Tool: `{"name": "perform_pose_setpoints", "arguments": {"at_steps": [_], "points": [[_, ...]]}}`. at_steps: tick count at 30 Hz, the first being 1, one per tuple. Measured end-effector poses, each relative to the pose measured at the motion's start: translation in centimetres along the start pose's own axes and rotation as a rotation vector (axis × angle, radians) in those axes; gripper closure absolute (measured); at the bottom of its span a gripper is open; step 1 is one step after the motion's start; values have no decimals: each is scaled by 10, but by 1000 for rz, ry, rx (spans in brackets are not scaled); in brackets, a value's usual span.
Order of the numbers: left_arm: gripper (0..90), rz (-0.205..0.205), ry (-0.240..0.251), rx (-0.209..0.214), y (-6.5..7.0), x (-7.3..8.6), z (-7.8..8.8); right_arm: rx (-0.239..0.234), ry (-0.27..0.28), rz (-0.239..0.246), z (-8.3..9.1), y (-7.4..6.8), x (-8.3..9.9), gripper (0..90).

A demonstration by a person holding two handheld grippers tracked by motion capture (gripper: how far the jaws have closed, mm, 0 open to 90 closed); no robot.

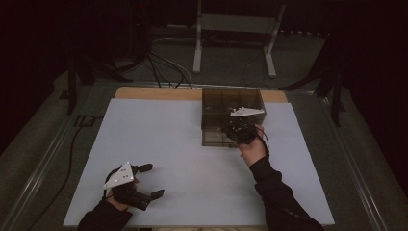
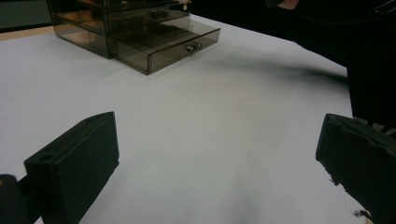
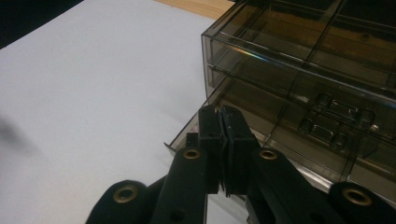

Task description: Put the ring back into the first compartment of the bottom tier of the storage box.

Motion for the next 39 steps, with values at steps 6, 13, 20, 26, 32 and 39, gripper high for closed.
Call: {"name": "perform_pose_setpoints", "arguments": {"at_steps": [6, 13, 20, 26, 32, 39], "points": [[6, -1, -1, 3, 1, 0, 0, 2, -6, -21, -8, 2, 2, 883], [6, -2, -4, 0, 1, 0, -1, -2, -22, -33, -20, 3, 7, 883], [6, -8, -11, 2, 1, 0, -1, -5, -27, -45, -30, 3, 7, 883], [6, -5, -8, 2, 1, 0, -1, -8, -28, -58, -38, 3, 7, 883], [6, -5, -8, 3, 1, 0, -1, -14, -35, -72, -48, 2, 8, 883], [6, -2, -2, 6, 1, 0, 0, -15, -52, -78, -59, 1, 9, 882]]}}
Point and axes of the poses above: each handheld gripper's, and its own axes: z roughly backward along the jaws, x roughly out of its underside, y roughly to its right, the point moved 2 cm from there along -z, roughly forward along the jaws, and after that the axes turned 8 degrees about z, right-handed, at the moved point
